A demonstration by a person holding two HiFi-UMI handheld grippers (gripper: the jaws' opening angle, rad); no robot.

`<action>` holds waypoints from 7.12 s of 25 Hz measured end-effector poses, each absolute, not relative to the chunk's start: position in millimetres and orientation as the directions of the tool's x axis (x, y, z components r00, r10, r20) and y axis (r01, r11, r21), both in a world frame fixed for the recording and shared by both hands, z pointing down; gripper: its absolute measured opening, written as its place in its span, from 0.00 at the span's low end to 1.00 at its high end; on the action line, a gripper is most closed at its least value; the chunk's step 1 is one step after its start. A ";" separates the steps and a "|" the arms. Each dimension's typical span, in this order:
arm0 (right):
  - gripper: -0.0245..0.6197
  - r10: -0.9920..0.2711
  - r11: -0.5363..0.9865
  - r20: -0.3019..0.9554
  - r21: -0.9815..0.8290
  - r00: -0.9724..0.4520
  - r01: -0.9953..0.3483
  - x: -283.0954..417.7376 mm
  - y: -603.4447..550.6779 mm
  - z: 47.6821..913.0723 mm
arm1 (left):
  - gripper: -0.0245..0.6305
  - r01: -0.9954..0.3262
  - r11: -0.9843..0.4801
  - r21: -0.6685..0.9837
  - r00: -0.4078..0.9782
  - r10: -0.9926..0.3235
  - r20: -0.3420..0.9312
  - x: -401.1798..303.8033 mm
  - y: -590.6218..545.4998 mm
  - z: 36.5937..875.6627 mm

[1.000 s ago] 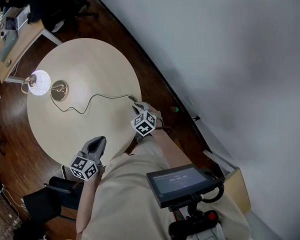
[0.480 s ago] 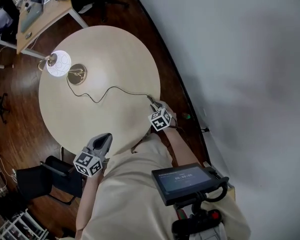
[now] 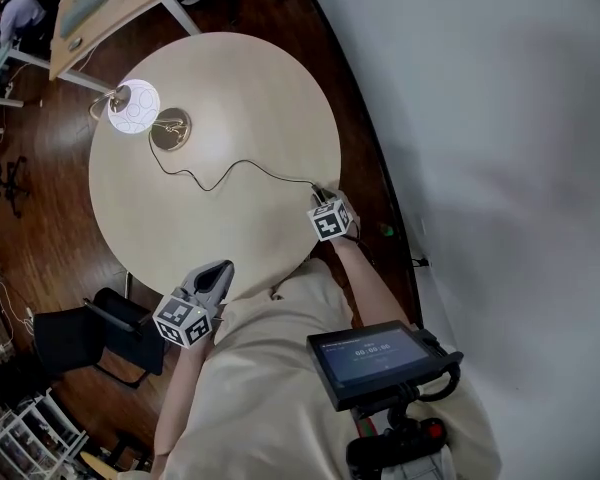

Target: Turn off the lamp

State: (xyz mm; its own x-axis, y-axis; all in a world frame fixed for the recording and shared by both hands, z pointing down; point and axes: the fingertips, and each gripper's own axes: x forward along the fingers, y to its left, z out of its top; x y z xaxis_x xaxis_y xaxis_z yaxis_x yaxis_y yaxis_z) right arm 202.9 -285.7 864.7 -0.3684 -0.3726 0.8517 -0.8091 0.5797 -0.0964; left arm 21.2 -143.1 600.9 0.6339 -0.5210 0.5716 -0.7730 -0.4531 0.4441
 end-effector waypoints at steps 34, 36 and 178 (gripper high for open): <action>0.18 -0.391 0.545 0.864 -0.061 -0.318 -0.836 199.4 -296.2 894.5 | 0.04 -0.761 -0.454 0.463 0.648 -0.502 0.572 22.1 -160.7 609.5; 0.18 -0.388 0.556 0.866 -0.052 -0.314 -0.830 198.2 -295.5 894.9 | 0.04 -0.760 -0.455 0.464 0.649 -0.506 0.568 22.0 -161.7 609.3; 0.14 -0.878 0.391 0.166 -0.289 -0.448 -0.874 -59.5 202.6 497.1 | 0.04 -0.473 -0.817 0.329 0.871 -0.380 0.310 -194.0 182.0 550.2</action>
State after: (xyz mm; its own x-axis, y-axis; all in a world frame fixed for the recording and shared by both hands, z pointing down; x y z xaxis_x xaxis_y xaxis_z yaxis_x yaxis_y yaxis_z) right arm -59.5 202.6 497.1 -0.4480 -0.8785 0.1661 -0.8739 0.3911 -0.2885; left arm -194.0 182.0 550.2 0.8715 -0.3804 0.3096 -0.4735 -0.8172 0.3288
